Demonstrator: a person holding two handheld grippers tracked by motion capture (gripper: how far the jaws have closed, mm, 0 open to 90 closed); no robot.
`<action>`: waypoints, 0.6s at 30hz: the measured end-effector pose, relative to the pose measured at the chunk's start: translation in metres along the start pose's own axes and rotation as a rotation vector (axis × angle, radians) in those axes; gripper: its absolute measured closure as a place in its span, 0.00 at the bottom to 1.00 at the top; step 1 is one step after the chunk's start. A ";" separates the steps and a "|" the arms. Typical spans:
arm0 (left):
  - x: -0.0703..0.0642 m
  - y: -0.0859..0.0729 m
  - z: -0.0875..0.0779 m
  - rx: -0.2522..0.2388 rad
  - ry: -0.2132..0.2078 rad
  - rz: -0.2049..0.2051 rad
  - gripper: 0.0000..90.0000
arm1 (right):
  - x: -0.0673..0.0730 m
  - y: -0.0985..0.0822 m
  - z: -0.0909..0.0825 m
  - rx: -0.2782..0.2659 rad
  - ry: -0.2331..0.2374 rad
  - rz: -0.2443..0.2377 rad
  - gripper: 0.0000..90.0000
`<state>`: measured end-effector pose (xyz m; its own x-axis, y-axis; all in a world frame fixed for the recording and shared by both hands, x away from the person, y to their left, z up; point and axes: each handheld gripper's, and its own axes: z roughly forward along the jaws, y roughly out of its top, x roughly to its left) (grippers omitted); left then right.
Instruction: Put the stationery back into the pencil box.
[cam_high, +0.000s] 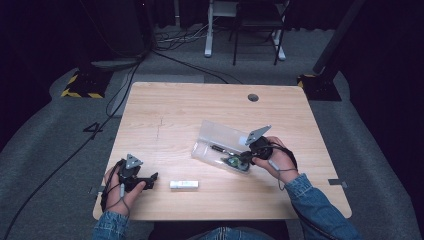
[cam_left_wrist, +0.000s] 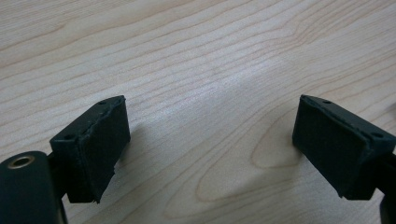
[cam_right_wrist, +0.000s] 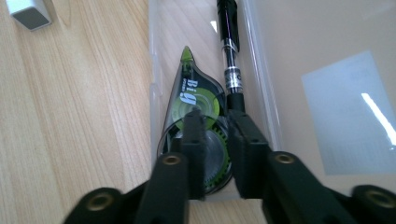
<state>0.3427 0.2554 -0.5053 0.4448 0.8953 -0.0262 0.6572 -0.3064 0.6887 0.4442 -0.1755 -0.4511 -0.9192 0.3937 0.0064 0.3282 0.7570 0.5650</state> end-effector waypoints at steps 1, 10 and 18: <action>0.000 0.000 0.000 0.000 0.000 0.000 0.13 | 0.001 0.001 0.001 -0.003 -0.003 -0.013 0.92; 0.000 0.000 0.000 0.000 0.000 0.000 0.13 | 0.005 0.004 0.007 0.010 -0.019 -0.047 0.99; 0.000 0.000 0.000 0.000 0.000 0.000 0.13 | 0.004 0.004 0.009 -0.001 -0.011 -0.039 0.99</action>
<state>0.3427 0.2554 -0.5053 0.4449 0.8952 -0.0260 0.6570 -0.3065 0.6888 0.4439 -0.1661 -0.4565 -0.9287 0.3699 -0.0250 0.2920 0.7712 0.5656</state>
